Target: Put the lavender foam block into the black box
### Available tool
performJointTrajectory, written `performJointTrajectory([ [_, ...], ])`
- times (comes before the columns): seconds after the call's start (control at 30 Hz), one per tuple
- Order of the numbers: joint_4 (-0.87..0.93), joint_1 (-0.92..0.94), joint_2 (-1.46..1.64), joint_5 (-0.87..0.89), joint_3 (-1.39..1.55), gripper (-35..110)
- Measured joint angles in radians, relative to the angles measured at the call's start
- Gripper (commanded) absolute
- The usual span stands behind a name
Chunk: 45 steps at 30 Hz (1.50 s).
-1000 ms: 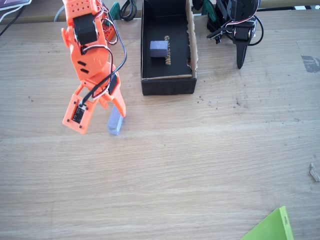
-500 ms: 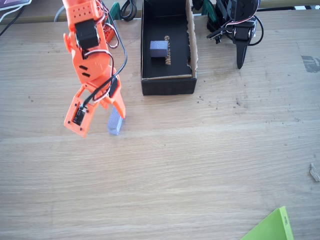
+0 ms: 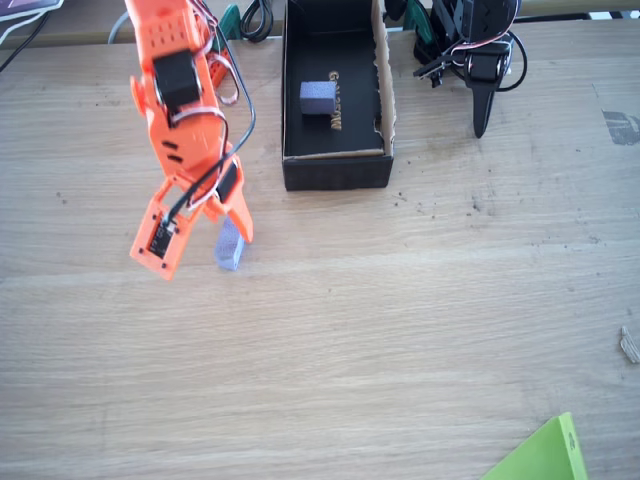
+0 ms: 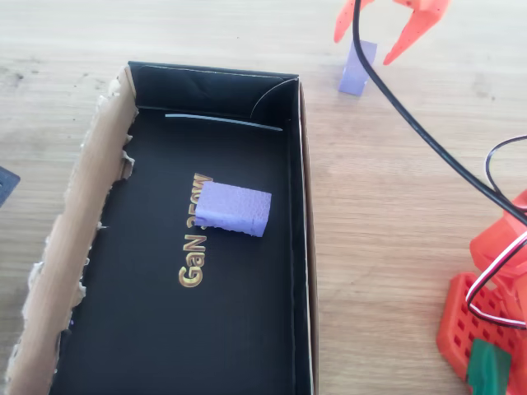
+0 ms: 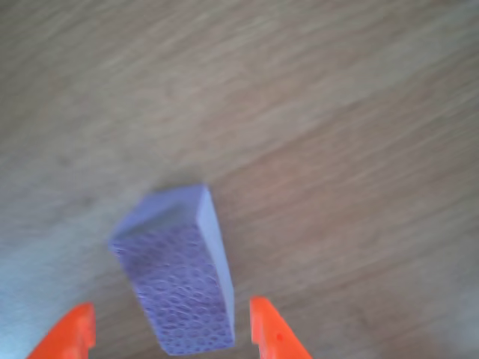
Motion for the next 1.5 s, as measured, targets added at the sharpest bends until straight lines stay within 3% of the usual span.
performJointTrajectory([
  [0.43, -0.052, 0.000, -0.063, -0.002, 0.000, 25],
  [0.73, -0.058, 0.000, -0.078, 0.012, -0.002, 0],
  [1.23, -0.040, 0.000, -0.060, -0.006, 0.006, 0],
  [1.5, 0.118, -0.012, 0.259, -0.008, 0.138, 0],
])
